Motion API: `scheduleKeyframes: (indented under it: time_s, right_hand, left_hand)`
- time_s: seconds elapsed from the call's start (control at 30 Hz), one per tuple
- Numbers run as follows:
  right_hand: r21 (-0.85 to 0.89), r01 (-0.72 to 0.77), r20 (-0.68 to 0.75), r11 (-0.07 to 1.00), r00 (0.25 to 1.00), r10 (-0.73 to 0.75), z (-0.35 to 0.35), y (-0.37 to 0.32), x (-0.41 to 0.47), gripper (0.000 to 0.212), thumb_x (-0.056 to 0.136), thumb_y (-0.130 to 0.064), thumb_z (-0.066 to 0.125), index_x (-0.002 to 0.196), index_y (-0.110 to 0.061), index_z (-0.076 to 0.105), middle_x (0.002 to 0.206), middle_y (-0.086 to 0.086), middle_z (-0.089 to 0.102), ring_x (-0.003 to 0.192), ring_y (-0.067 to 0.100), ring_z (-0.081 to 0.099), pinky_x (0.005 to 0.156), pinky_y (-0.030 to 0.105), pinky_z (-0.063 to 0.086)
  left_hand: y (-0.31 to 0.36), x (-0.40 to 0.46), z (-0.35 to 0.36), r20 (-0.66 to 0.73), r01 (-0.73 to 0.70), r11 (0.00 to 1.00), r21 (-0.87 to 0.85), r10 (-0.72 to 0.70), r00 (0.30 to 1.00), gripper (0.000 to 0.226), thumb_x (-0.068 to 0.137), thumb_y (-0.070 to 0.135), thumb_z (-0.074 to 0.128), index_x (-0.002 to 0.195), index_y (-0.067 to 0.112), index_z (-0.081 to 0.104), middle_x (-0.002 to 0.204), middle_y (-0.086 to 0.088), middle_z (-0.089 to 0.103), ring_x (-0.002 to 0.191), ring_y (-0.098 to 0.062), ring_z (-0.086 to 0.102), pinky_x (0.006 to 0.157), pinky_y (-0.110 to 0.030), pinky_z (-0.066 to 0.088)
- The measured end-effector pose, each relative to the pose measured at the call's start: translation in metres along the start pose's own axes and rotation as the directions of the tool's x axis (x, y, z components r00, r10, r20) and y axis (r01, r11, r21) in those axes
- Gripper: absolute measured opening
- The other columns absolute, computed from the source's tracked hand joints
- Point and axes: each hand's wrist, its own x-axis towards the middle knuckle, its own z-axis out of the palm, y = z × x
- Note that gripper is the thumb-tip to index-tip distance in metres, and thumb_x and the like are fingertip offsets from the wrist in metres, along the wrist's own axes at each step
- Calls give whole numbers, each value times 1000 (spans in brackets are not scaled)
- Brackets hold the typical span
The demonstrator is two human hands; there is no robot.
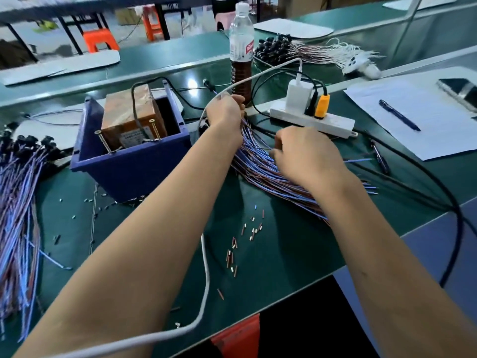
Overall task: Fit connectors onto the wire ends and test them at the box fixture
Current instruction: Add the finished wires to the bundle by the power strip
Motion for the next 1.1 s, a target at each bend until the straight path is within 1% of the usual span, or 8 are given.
scheduleKeyframes:
  time_s: [0.13, 0.23, 0.37, 0.5, 0.73, 0.83, 0.97, 1.1]
  right_hand:
    - [22, -100, 3, 995, 995, 100, 9, 2, -3, 32, 100, -46, 63, 106, -15, 69, 103, 15, 69, 97, 38, 65, 71, 35, 40]
    - [37, -139, 6, 990, 990, 139, 14, 1, -5, 36, 91, -50, 74, 103, -16, 72, 101, 14, 71, 101, 37, 64, 74, 34, 45]
    - [115, -188, 27, 975, 982, 186, 19, 5, -10, 32, 84, -45, 84, 91, -17, 71, 95, 12, 71, 96, 36, 66, 74, 34, 48]
    - [168, -195, 36, 966, 981, 192, 22, 7, -14, 30, 82, -39, 86, 75, -22, 63, 90, 9, 70, 90, 33, 65, 72, 32, 44]
    - [148, -184, 58, 972, 982, 178, 15, 4, -11, 25, 79, -33, 86, 76, -23, 63, 89, 6, 70, 89, 32, 67, 69, 31, 44]
    - [220, -96, -43, 971, 993, 108, 15, -12, -10, 23, 81, -34, 84, 77, -23, 65, 88, 6, 70, 87, 33, 67, 69, 30, 44]
    - [303, 44, -160, 952, 987, 6, 17, -42, -10, 14, 81, -30, 78, 81, -21, 67, 87, 8, 71, 85, 35, 66, 67, 33, 49]
    - [363, 205, -157, 909, 975, -157, 21, -84, -20, 12, 75, -20, 76, 72, -19, 64, 75, 4, 69, 78, 31, 65, 66, 35, 53]
  left_hand:
    - [-6, 10, -9, -105, -243, 871, 427, 314, 943, 40, 110, 30, 41, 89, 15, 71, 77, -1, 62, 67, -19, 55, 69, -32, 49]
    - [-13, 14, -16, -31, -231, 766, 600, 311, 950, 28, 107, 28, 52, 91, 11, 67, 86, -6, 65, 74, -25, 58, 67, -32, 49]
    - [-28, 11, -25, 19, -245, 624, 742, 346, 938, 39, 91, 33, 77, 70, 12, 51, 69, -3, 53, 64, -23, 54, 59, -30, 41]
    - [-35, 0, -28, 147, -301, 404, 864, 370, 917, 47, 82, 47, 84, 92, 5, 64, 83, -13, 65, 89, -31, 69, 64, -35, 44]
    - [-32, -14, -33, 277, -346, 105, 932, 406, 871, 62, 88, 61, 70, 106, 3, 59, 95, -8, 55, 84, -23, 49, 69, -35, 38]
    - [-22, -25, -36, 303, -386, 253, 887, 312, 901, 52, 100, 52, 59, 70, 11, 48, 68, -12, 56, 64, -23, 48, 60, -32, 36]
    - [-11, -45, -65, 371, -192, 767, 612, -64, 926, 31, 100, 12, 54, 69, 10, 51, 54, -3, 38, 40, -14, 31, 40, -16, 23]
    - [-5, -67, -122, 378, -2, 910, 415, -170, 910, 41, 94, 0, 44, 58, 17, 54, 52, 4, 35, 40, -6, 22, 37, -14, 15]
